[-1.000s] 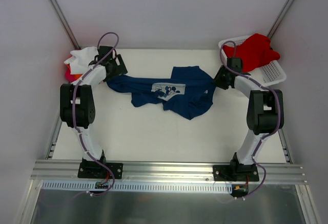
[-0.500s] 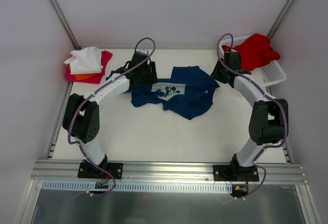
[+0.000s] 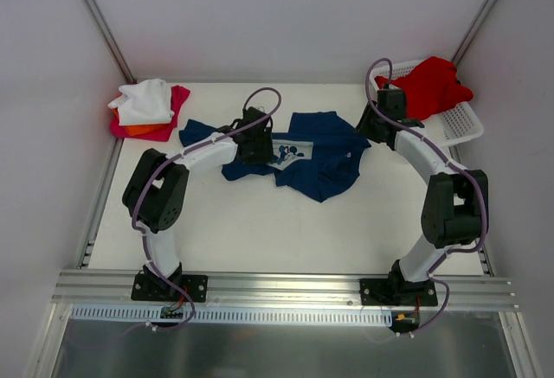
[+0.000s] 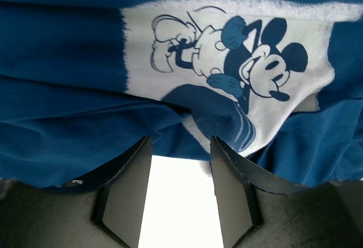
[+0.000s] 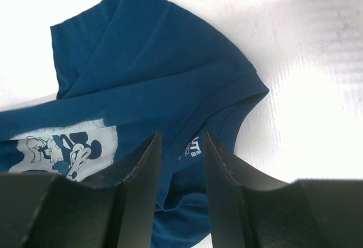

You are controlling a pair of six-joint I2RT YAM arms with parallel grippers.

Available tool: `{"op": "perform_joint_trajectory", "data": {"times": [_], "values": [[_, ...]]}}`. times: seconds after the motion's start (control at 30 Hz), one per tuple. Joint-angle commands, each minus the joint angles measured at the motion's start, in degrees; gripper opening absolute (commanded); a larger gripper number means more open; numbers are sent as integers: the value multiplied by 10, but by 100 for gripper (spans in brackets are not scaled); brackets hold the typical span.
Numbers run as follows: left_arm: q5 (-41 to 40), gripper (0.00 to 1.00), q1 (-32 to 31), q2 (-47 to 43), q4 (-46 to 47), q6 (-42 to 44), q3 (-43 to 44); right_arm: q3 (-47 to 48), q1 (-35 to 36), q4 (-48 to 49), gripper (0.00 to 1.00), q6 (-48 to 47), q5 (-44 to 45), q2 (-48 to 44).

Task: Fold and stack the t-shirts
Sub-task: Flatten out the tshirt

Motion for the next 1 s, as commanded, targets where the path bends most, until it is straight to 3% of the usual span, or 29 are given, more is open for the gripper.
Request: {"op": "perform_joint_trajectory", "data": {"times": [0.0, 0.97], "values": [[-22, 45, -11, -4, 2, -16, -2, -5, 5, -1, 38, -1, -1, -26], [-75, 43, -14, 50, -13, 23, 55, -22, 5, 13, 36, -5, -15, -41]]}}
